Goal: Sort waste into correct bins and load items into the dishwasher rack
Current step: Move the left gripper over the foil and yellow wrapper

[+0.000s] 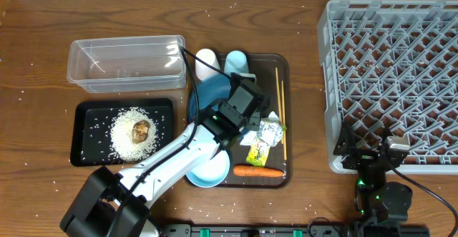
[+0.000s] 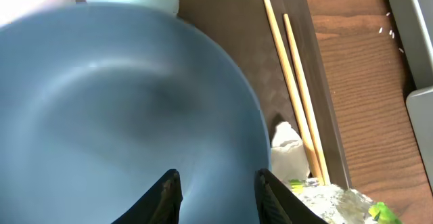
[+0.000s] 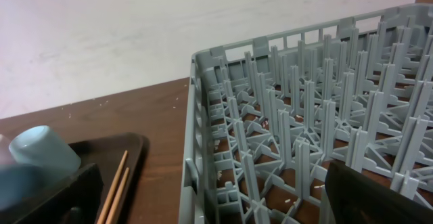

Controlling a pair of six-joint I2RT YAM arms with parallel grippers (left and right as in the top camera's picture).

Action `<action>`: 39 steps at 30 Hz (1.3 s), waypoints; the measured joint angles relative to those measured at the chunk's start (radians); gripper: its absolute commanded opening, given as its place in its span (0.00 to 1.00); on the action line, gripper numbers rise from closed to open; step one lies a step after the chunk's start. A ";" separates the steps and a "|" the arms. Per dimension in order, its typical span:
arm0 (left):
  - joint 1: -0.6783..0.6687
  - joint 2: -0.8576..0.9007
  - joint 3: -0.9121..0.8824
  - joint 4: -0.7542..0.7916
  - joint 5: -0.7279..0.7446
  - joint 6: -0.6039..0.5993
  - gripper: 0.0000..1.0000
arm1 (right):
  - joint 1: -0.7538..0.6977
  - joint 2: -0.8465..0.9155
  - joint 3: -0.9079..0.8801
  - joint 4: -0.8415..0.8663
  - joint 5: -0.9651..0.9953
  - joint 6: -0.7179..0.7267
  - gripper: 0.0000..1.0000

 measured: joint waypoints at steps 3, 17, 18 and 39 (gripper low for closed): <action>0.000 -0.010 0.000 -0.016 0.008 0.000 0.37 | 0.000 0.000 0.000 0.000 0.000 0.000 0.99; -0.015 -0.131 0.193 -0.489 0.140 0.009 0.37 | 0.000 0.000 0.000 0.000 0.000 0.000 0.99; -0.030 -0.129 0.193 -0.509 0.156 0.009 0.37 | 0.000 0.000 0.000 0.000 0.000 0.000 0.99; -0.202 0.126 0.193 -0.193 0.103 0.035 0.06 | 0.000 0.000 0.000 0.000 0.000 0.000 0.99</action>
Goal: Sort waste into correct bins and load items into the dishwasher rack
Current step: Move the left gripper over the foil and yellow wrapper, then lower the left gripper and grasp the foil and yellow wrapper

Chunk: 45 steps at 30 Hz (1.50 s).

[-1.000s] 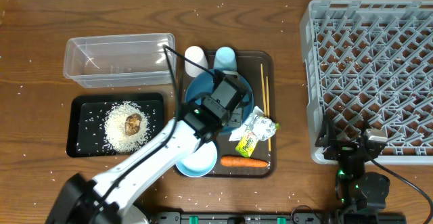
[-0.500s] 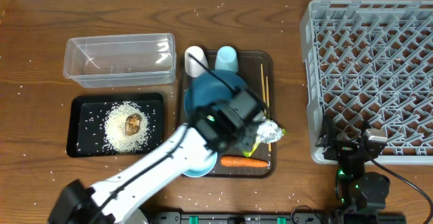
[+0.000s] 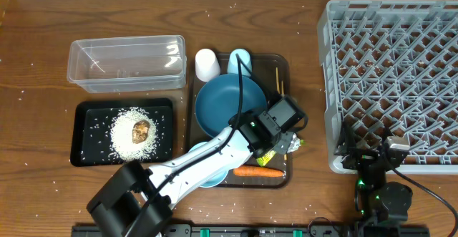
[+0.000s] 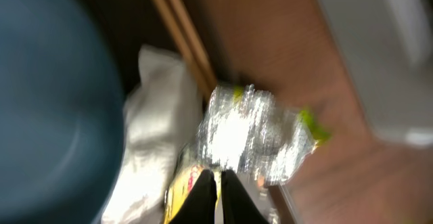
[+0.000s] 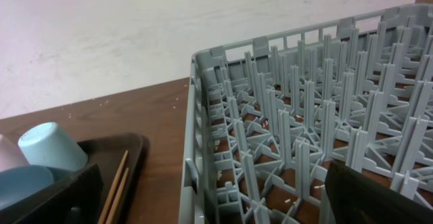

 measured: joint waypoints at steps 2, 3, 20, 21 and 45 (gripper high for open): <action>0.000 0.007 0.000 0.063 -0.015 0.007 0.06 | 0.000 0.000 0.000 0.000 0.000 0.000 0.99; 0.000 0.015 0.000 0.098 -0.022 0.011 0.06 | 0.000 0.000 0.000 0.000 0.000 0.000 0.99; 0.178 0.193 0.002 0.218 -0.042 0.023 0.06 | 0.000 0.000 0.000 0.000 0.000 0.000 0.99; 0.189 0.193 0.002 0.213 -0.042 0.023 0.06 | 0.000 0.000 0.000 0.000 0.000 0.000 0.99; 0.124 -0.013 0.005 -0.064 0.118 0.056 0.48 | 0.000 0.000 0.000 0.000 0.000 0.000 0.99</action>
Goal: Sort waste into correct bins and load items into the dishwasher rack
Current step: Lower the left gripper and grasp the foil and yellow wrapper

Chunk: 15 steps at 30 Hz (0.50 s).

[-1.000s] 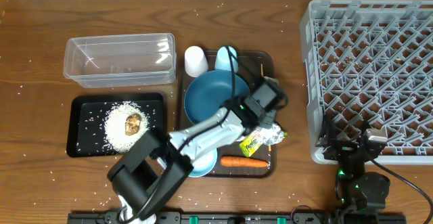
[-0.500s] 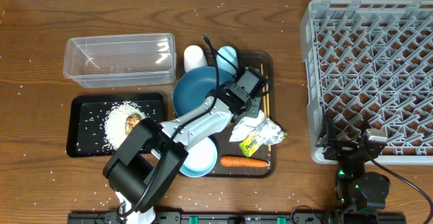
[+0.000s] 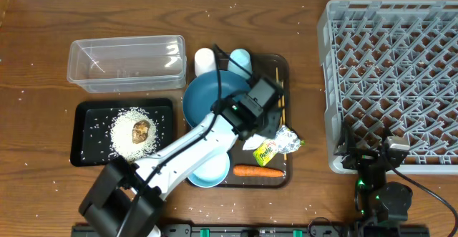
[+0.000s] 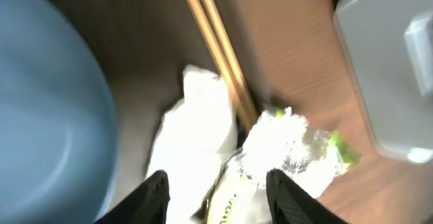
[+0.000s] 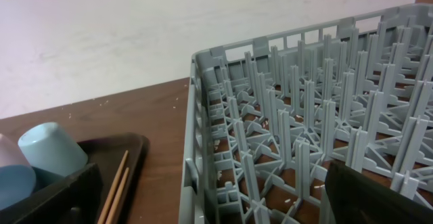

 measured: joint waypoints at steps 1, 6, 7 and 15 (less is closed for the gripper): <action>-0.010 0.007 0.000 -0.016 0.000 0.002 0.47 | 0.000 0.000 0.000 0.000 0.000 0.000 0.99; -0.080 0.050 0.000 -0.041 0.001 0.020 0.48 | 0.000 0.000 0.000 0.000 0.000 0.000 0.99; -0.090 0.056 0.000 -0.042 0.000 0.021 0.48 | 0.000 0.000 0.000 0.000 0.000 0.000 0.99; -0.118 0.084 0.000 -0.062 -0.076 0.023 0.48 | 0.000 0.000 0.000 0.000 0.000 0.000 0.99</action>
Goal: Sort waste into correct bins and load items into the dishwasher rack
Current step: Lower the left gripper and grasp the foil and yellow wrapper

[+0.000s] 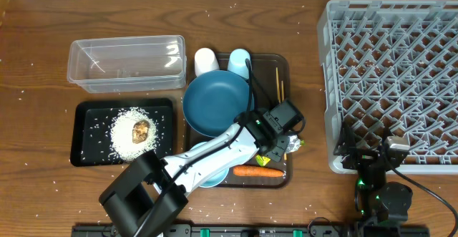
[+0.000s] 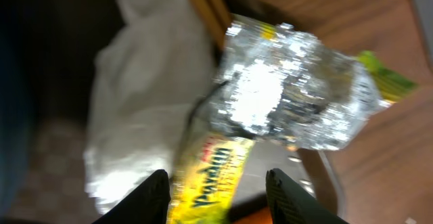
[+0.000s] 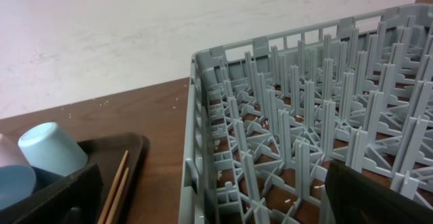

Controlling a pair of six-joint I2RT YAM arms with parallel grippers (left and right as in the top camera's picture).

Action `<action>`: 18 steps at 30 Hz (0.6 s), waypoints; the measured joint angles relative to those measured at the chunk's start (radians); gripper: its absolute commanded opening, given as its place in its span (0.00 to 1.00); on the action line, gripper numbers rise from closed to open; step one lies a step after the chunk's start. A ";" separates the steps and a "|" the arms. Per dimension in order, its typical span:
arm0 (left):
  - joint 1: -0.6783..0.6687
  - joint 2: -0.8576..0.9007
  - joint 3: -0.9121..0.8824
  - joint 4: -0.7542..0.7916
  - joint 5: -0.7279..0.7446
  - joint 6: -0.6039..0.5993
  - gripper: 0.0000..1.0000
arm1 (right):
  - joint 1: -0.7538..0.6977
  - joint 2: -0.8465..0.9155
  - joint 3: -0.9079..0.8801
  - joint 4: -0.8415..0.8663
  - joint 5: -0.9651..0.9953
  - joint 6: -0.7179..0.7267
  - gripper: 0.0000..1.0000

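Note:
A crumpled snack wrapper, silver foil (image 2: 291, 102) with a yellow printed part (image 2: 213, 173), lies at the right end of the brown tray (image 1: 284, 65), partly on a white napkin (image 2: 132, 122). My left gripper (image 2: 220, 200) is open, its two fingers either side of the yellow part; in the overhead view the left gripper (image 1: 275, 138) sits right over the wrapper. A carrot (image 1: 257, 171) lies just in front of it. My right gripper (image 3: 210, 204) is open and empty beside the grey dishwasher rack (image 1: 392, 79).
On the tray stand a blue bowl (image 1: 217, 102), a white cup (image 1: 206, 60), a light-blue cup (image 1: 240, 59), chopsticks (image 1: 279, 86) and a pale-blue dish (image 1: 211, 172). A clear bin (image 1: 127, 63) and a black bin with rice (image 1: 89, 132) stand at the left.
My left gripper, still open, has moved from above the napkin and chopsticks toward the tray's front right and now straddles the wrapper's yellow part. The right arm has not moved.
My left gripper was first open over the blue bowl. Then it was shut right beside the foil wrapper at the tray's right end. Later it stood open farther back, above the napkin. Now it is open around the wrapper. The right arm stayed still throughout.

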 measured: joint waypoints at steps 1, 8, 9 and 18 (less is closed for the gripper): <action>0.000 0.000 0.000 -0.002 -0.014 0.000 0.48 | 0.000 0.000 0.000 0.000 0.000 0.000 0.99; 0.000 0.000 -0.001 -0.007 -0.062 0.022 0.48 | 0.000 0.000 0.000 0.000 0.000 0.000 0.99; 0.000 0.000 -0.002 -0.007 -0.060 0.022 0.47 | 0.000 0.000 0.000 0.000 0.000 0.000 0.99; -0.006 0.000 -0.017 -0.005 -0.040 0.022 0.48 | 0.000 0.000 0.000 0.000 0.000 0.000 0.99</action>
